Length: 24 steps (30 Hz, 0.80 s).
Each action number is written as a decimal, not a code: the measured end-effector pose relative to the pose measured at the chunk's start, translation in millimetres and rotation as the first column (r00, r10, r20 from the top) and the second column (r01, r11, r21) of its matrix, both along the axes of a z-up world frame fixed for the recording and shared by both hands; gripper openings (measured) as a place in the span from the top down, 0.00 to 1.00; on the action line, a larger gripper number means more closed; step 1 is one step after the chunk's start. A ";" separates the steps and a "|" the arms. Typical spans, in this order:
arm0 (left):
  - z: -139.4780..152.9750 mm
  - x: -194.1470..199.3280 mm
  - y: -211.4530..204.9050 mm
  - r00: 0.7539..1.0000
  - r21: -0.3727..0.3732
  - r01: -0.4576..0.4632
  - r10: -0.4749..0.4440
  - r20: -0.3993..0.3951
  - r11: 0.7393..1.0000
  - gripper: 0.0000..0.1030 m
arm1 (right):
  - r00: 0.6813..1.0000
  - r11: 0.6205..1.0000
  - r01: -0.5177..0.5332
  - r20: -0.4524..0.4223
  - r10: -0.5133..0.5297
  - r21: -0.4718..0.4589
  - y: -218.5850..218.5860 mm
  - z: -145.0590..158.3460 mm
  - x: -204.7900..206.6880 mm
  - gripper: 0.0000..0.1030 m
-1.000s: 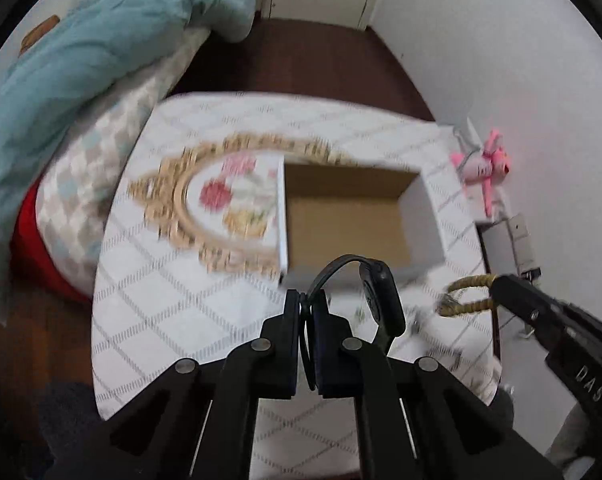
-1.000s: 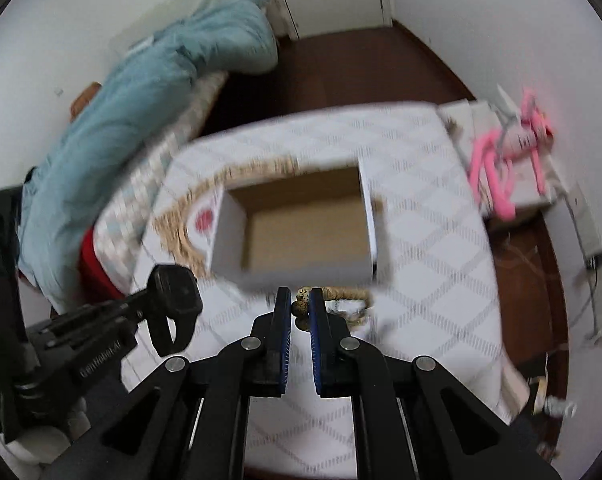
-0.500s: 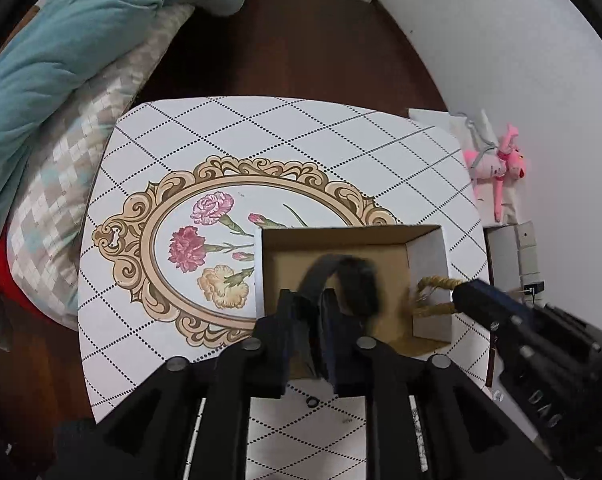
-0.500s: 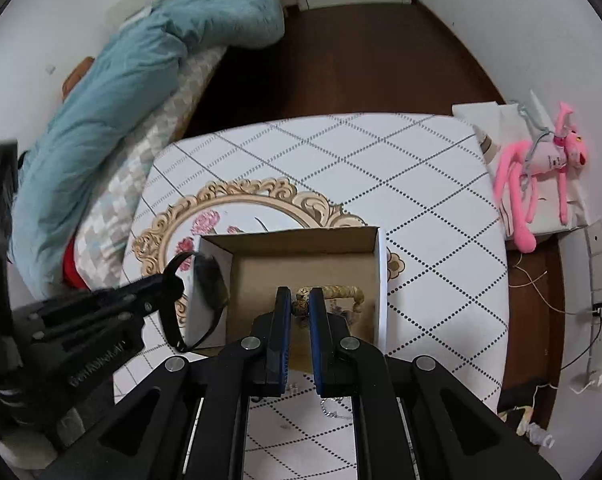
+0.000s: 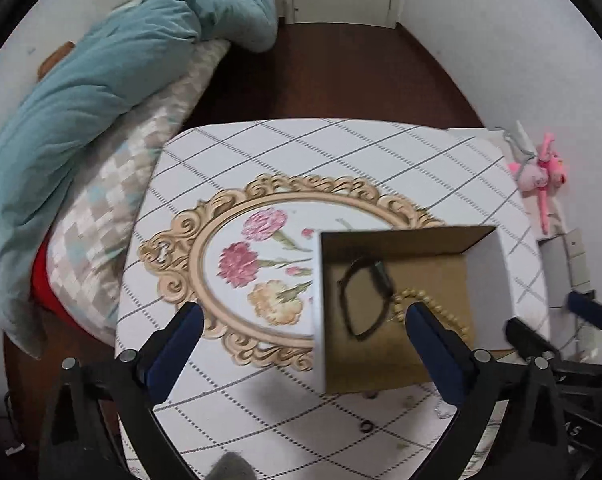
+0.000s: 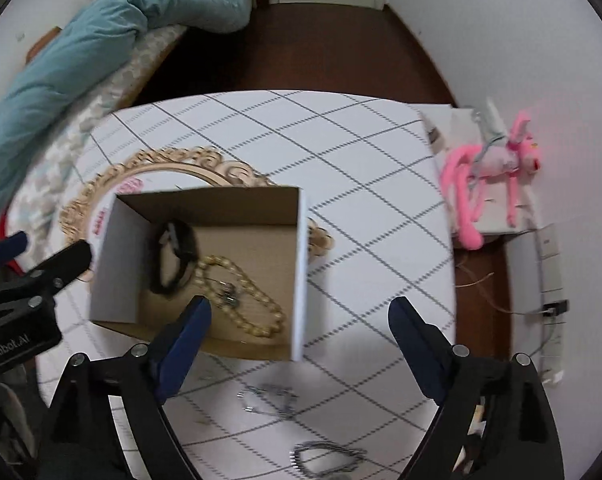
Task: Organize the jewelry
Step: 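Carry both held items into the white box and open both tools, then lift both tools up and away from the box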
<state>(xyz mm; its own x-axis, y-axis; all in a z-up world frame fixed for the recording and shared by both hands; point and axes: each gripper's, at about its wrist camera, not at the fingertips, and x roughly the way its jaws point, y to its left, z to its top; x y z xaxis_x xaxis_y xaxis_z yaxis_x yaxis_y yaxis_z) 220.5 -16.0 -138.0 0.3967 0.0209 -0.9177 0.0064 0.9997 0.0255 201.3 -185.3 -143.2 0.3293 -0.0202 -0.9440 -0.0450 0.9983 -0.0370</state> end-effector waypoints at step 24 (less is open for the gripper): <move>29.3 -74.3 -2.5 0.993 -0.019 -0.020 0.022 0.115 1.000 0.00 | 0.978 0.998 0.045 0.204 -0.035 -0.045 -10.0 43.1 -60.5 0.02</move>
<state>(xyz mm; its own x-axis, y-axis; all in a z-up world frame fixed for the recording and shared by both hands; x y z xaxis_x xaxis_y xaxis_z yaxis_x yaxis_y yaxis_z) 146.2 -18.6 -108.8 0.4996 0.0145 -0.8662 -0.0169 0.9998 0.0070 140.8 -195.3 -100.1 0.5116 -0.0820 -0.8553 0.0084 0.9959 -0.0905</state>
